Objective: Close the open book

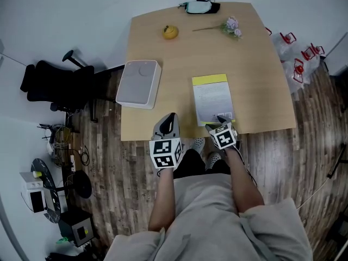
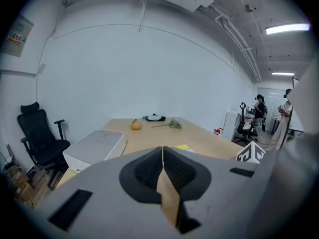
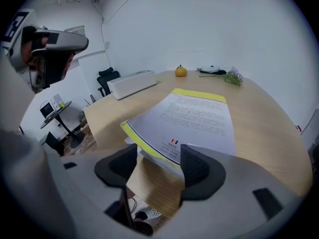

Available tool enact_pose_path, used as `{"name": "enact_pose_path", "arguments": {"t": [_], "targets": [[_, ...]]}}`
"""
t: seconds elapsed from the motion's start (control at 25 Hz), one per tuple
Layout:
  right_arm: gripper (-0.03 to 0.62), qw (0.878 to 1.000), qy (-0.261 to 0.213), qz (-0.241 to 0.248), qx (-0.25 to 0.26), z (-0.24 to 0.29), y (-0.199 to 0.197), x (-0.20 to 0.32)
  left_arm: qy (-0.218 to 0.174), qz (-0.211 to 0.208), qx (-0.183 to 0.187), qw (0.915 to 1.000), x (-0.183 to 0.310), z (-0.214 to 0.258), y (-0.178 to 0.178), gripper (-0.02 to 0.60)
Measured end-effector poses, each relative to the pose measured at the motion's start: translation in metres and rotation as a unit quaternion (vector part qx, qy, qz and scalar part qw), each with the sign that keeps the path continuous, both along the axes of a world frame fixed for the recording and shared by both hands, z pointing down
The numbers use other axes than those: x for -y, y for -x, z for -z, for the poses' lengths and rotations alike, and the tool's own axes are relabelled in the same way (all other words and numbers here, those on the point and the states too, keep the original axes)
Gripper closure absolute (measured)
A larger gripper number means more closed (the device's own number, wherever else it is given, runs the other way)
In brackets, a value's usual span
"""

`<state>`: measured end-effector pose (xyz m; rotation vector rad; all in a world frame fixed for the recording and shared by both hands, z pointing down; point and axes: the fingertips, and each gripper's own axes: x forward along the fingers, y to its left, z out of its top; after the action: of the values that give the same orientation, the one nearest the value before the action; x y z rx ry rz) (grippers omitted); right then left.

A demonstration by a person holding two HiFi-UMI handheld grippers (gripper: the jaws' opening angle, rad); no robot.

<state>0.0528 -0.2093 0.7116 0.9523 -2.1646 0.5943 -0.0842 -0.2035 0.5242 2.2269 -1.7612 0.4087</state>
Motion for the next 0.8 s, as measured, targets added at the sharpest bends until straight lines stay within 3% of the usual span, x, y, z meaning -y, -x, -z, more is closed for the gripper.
{"name": "enact_pose_path", "arguments": {"t": [0.16,0.36,0.8], "targets": [[0.303,1.0,0.012,0.004,0.021,0.001,-0.001,-0.003,0.0,0.002,0.001,1.0,-0.002,-0.001,0.002,0.558],[0.306,0.999,0.007,0.041,-0.012,0.004,-0.002,-0.012,0.004,0.0,0.001,1.0,-0.006,-0.006,-0.003,0.558],[0.324,0.999,-0.036,-0.024,0.026,0.05,-0.051,-0.004,0.016,-0.029,-0.013,0.9994,-0.008,-0.021,-0.042,0.558]]}}
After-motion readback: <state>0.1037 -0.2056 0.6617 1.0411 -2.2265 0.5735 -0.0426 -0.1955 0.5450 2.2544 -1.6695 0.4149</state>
